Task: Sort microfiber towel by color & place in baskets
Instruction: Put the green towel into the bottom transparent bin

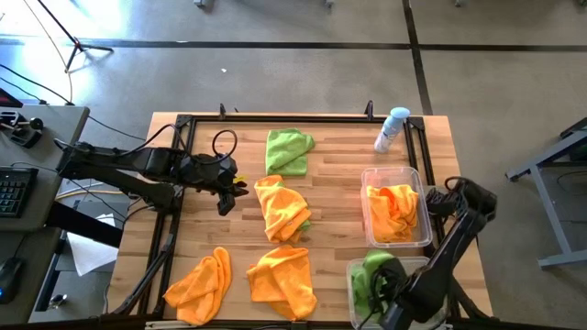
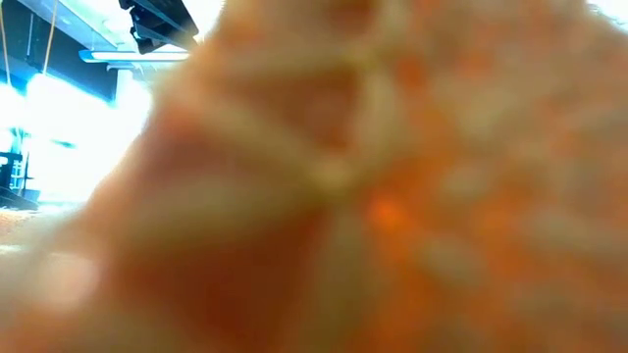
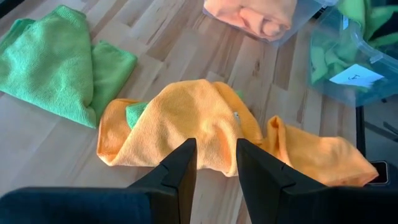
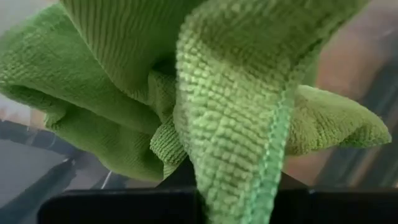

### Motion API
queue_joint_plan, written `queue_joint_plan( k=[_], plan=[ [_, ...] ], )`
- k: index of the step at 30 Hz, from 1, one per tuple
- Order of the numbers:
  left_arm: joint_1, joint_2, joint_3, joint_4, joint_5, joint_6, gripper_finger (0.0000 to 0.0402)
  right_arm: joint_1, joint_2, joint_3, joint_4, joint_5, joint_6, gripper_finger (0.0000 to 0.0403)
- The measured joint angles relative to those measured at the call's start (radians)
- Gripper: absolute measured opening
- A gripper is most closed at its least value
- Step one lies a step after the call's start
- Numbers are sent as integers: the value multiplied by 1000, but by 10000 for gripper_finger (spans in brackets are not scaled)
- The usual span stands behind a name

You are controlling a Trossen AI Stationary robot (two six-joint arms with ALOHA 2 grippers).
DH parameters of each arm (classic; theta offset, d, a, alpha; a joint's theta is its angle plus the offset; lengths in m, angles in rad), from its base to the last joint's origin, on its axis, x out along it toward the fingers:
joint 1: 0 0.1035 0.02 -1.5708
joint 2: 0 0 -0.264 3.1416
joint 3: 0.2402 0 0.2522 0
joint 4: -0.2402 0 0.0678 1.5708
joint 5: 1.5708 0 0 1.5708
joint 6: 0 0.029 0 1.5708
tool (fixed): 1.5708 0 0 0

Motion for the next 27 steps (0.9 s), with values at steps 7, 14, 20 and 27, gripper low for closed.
queue_joint_plan(
  k=[7, 14, 20, 27],
  plan=[
    [0, 0, 0, 17, 0, -1, 99, -2, 50, 0, 26, 4, 9, 55],
    [0, 0, 0, 55, 0, -1, 99, 1, 100, -1, 41, 2, 12, 141],
    [0, 0, 0, 55, -1, -1, 99, 14, 96, -1, 63, -2, 9, 189],
    [0, 0, 0, 55, -1, -1, 99, 25, 11, -1, 55, 5, 6, 201]
  ],
)
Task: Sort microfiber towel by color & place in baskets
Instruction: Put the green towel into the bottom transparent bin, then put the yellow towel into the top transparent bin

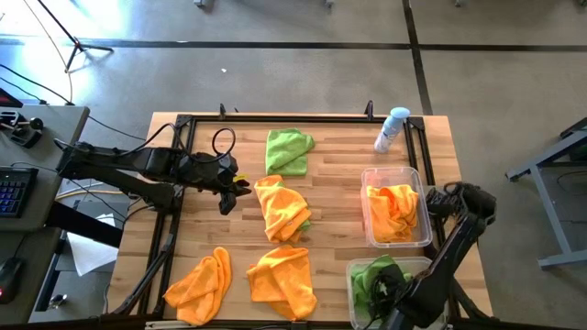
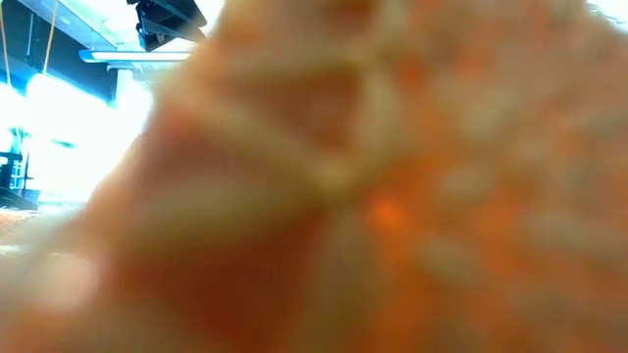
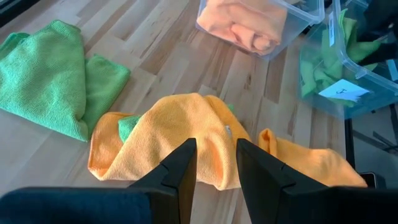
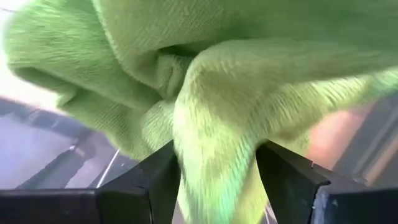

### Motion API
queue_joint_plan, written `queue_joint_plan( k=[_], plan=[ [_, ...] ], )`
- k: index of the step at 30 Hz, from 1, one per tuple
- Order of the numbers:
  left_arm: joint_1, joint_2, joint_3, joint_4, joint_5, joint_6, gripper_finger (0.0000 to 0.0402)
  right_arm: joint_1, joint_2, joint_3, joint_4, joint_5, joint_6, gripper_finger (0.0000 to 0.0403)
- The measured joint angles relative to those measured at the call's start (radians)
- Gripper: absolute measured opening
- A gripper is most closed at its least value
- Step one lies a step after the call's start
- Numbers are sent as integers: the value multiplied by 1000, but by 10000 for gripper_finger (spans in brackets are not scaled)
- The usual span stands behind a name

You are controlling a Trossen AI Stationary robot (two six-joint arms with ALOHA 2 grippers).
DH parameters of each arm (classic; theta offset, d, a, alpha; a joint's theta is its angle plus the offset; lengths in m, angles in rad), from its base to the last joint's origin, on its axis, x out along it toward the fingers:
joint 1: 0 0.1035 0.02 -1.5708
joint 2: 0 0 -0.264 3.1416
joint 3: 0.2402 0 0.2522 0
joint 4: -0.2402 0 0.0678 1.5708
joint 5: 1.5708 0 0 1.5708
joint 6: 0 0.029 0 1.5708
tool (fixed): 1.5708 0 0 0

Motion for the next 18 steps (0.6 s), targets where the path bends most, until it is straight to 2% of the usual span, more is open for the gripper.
queue_joint_plan(
  k=[5, 11, 18],
  plan=[
    [0, 0, 0, 0, 0, 0, 99, 8, -84, 0, -14, 30, 7, 202],
    [0, 0, 0, 0, 0, 0, 99, 23, -175, 0, -35, 124, 3, 202],
    [0, 0, 0, 0, 0, 1, 99, 31, -244, 0, -55, 362, -24, 200]
  ],
)
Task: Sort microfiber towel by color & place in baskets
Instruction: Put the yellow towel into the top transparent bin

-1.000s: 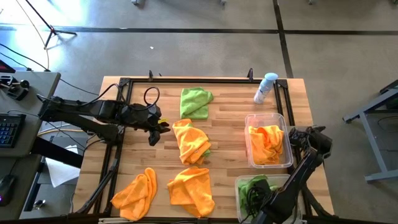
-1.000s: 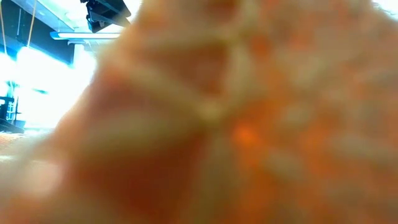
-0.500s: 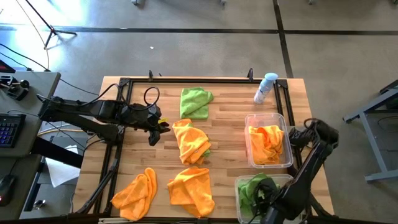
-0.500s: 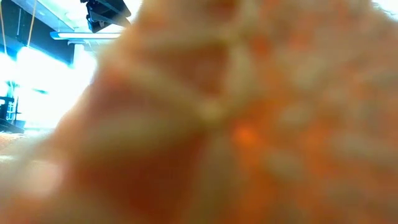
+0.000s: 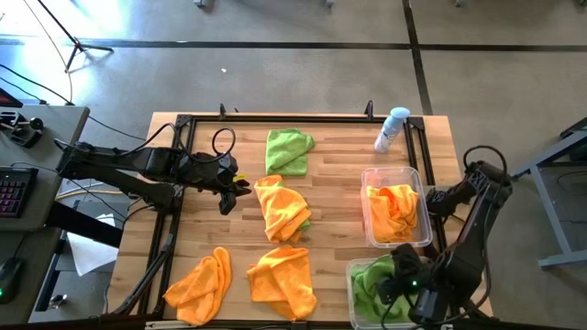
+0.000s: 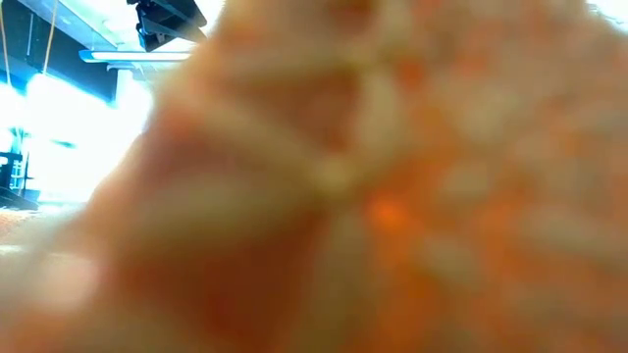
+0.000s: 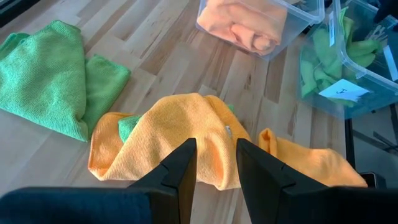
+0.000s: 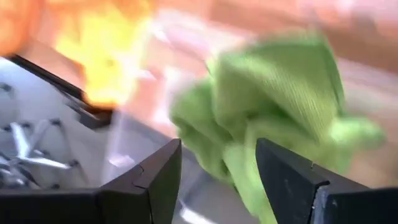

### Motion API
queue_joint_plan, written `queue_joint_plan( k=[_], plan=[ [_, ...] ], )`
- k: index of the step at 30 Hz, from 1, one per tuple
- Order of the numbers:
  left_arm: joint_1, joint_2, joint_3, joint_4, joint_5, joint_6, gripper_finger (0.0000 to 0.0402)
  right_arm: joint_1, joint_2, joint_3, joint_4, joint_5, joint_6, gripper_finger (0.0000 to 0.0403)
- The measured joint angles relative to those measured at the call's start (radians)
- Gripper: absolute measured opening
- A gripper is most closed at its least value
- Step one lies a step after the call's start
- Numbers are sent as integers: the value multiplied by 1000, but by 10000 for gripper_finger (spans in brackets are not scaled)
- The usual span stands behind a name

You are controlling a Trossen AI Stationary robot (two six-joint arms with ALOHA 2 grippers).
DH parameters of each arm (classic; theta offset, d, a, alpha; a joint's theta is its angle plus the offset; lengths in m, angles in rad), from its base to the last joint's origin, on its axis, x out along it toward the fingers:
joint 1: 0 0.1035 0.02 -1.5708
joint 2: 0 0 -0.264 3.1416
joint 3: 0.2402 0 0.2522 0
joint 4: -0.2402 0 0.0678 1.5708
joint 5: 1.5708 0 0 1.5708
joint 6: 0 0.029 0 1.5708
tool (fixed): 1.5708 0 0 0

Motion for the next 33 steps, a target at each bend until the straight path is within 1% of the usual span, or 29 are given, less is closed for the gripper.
queue_joint_plan(
  k=[4, 7, 9, 10, 13, 16, 19, 21, 23, 27, 30, 33],
  plan=[
    [0, 0, 0, 0, -14, 1, 99, -14, -19, 0, -20, 210, -102, 188],
    [0, 0, 0, 0, -29, 2, 99, -48, -23, 0, -68, 384, -183, 170],
    [0, 0, 0, 0, -30, 2, 99, -88, -23, 0, -80, 446, -242, 153],
    [0, 0, 0, 0, -30, 2, 99, -114, -23, 0, -79, 456, -283, 143],
    [0, 0, 0, 0, -30, 2, 99, -205, -23, 0, -49, 456, -438, 109],
    [0, 0, 0, 0, -30, 2, 99, -310, -23, 0, 43, 441, -647, 70],
    [0, 0, 0, 0, -30, 2, 99, -417, -23, 0, 193, 387, -934, 26],
    [0, 0, 0, -2, -30, 1, 99, -487, -23, 0, 295, 316, -1147, 7],
    [0, 0, 0, -6, -30, -8, 99, -551, -22, 0, 383, 238, -1330, 8],
    [0, 0, 0, -18, -30, -73, 99, -659, -22, 0, 484, 123, -1573, 10],
    [-7, 0, 0, -45, -30, -107, 99, -716, -22, -16, 546, 83, -1693, 2],
    [-20, 0, 0, -78, -30, -147, 99, -762, -21, -61, 627, 16, -1753, 3]
  ],
)
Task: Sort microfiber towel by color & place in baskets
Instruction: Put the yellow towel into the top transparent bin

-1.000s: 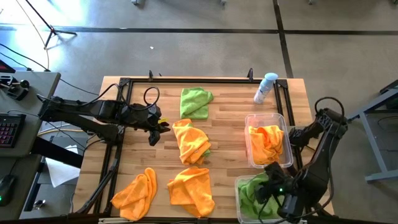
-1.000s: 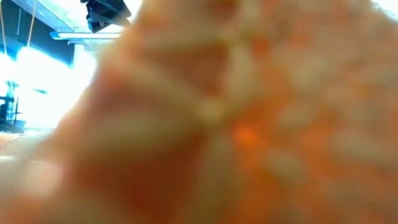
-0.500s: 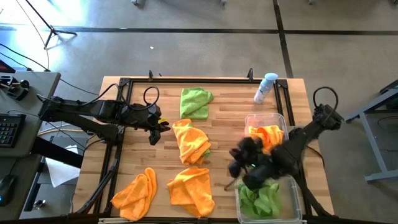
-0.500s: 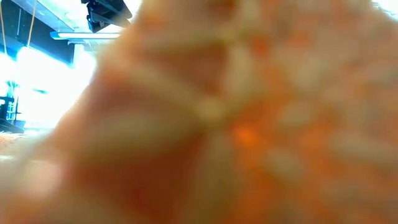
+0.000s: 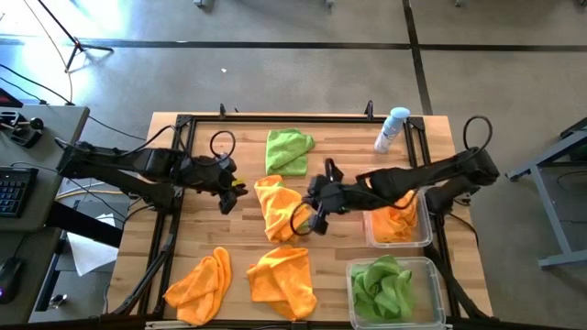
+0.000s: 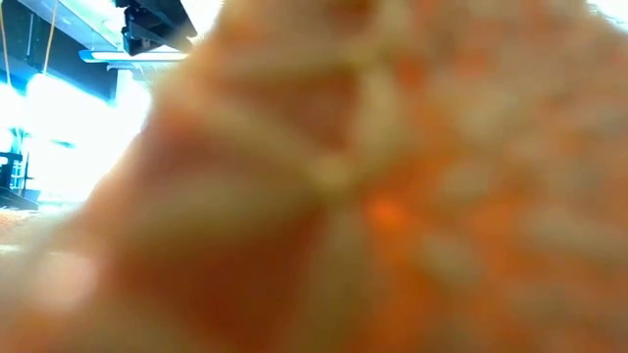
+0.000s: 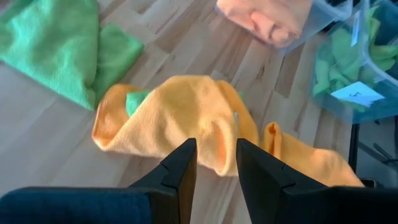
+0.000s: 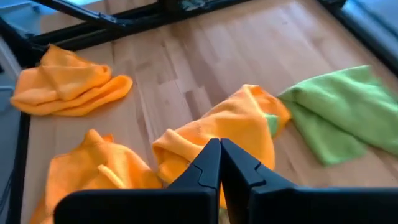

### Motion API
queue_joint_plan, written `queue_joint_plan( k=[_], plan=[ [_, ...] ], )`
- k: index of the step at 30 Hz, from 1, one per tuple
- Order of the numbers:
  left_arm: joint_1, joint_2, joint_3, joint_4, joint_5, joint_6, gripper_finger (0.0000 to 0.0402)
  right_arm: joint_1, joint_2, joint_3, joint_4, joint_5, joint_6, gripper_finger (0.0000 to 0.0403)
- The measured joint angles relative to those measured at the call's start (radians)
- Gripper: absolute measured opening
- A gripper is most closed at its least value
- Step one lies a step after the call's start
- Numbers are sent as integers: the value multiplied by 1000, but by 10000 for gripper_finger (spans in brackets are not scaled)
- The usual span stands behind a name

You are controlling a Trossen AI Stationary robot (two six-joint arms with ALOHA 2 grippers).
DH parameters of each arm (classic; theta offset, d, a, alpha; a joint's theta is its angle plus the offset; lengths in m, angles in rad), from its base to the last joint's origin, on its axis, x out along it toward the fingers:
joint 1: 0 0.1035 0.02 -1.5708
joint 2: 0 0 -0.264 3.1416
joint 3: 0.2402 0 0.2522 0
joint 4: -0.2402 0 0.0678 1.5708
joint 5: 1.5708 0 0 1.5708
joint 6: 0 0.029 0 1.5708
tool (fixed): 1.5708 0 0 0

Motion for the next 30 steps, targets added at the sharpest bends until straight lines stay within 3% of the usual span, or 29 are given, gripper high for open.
queue_joint_plan(
  k=[4, 16, 24, 30],
  plan=[
    [-25, 0, 0, -39, -23, -70, 99, -46, 0, -80, 128, -114, -40, 1],
    [-114, 8, 45, -144, -113, -317, 92, -100, 0, -219, 254, -249, -65, 1],
    [-208, 51, 115, -198, -206, -439, 50, -108, 0, -220, 261, -259, -150, 0],
    [-250, 113, 155, -270, -207, -550, 8, -137, 0, -220, 260, -318, -203, 0]
  ],
)
